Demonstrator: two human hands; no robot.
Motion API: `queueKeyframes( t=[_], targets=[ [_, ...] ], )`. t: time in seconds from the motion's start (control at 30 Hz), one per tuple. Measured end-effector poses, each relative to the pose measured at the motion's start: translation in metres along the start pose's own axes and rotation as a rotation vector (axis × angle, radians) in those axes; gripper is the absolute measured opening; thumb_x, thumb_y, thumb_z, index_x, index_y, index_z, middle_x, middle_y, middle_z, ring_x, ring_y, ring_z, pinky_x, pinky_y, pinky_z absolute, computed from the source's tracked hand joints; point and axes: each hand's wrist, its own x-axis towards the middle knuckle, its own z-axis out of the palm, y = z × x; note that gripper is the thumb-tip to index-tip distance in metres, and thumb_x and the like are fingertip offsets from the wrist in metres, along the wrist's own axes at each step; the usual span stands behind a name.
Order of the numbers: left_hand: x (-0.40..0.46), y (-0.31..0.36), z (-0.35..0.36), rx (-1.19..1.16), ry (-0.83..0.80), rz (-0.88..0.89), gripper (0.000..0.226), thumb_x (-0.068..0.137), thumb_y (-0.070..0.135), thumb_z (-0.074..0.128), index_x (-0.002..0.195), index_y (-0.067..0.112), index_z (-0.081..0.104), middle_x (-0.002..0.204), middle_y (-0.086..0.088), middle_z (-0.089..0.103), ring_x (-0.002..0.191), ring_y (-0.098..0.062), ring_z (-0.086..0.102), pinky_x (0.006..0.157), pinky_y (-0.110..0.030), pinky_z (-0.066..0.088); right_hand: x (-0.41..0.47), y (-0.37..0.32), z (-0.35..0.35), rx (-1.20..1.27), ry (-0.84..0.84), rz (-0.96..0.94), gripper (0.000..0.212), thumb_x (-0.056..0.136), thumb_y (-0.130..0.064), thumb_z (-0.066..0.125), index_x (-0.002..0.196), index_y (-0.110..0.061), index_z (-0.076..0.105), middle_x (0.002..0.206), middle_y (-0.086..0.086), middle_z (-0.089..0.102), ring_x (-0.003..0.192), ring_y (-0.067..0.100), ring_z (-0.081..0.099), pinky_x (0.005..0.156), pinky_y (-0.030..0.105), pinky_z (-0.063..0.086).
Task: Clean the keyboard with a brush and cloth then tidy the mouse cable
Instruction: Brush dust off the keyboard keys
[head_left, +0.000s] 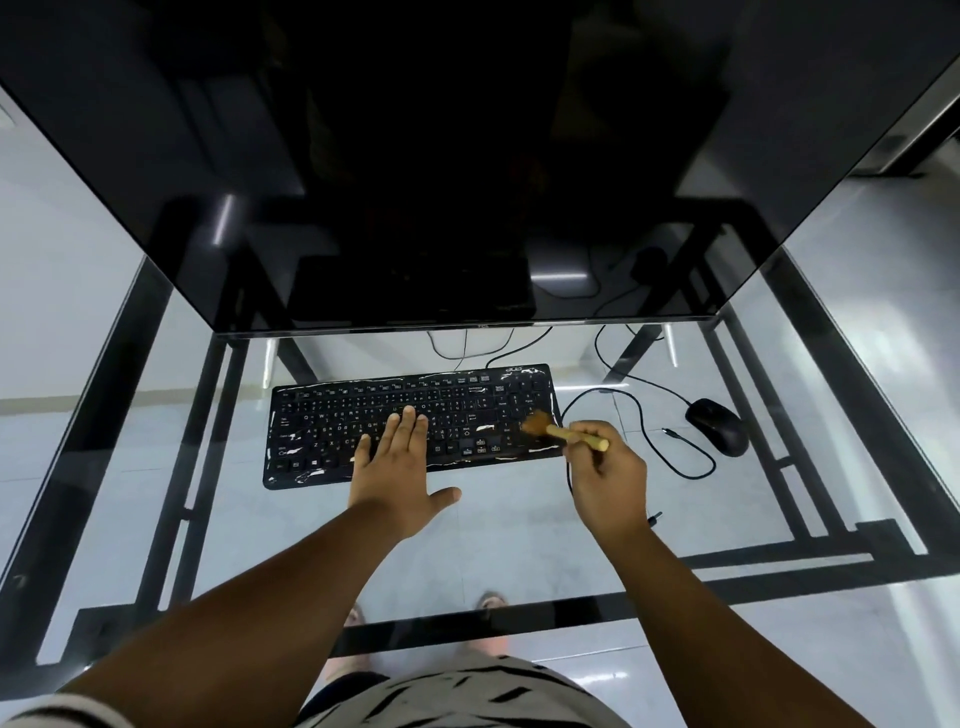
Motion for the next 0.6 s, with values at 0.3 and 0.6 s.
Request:
queueKeyframes(
  t=[0.3, 0.6],
  targets=[
    [0.009, 0.009, 0.0, 0.022, -0.002, 0.008, 0.104, 0.084, 0.076, 0.038, 0.154, 0.015, -0.011, 0.162, -0.001, -0.017, 0.149, -0.019, -0.013, 0.121, -0.047, 0.0, 0.012, -0.003, 0.006, 0.049, -0.042, -0.021, 0.018, 0.094, -0.01, 0.058, 0.103, -0.024, 0.064, 0.077, -0.009, 0.069, 0.056, 0.011, 0.055, 0.054, 0.019, 0.045],
    [0.009, 0.008, 0.003, 0.022, 0.01, 0.007, 0.103, 0.085, 0.076, 0.037, 0.154, 0.015, -0.011, 0.162, 0.0, -0.019, 0.149, -0.018, -0.015, 0.121, -0.047, 0.0, 0.025, -0.004, 0.012, 0.039, -0.084, -0.056, 0.015, 0.095, -0.015, 0.058, 0.105, -0.024, 0.064, 0.077, -0.005, 0.069, 0.055, 0.007, 0.049, 0.053, 0.019, 0.042]
  ],
)
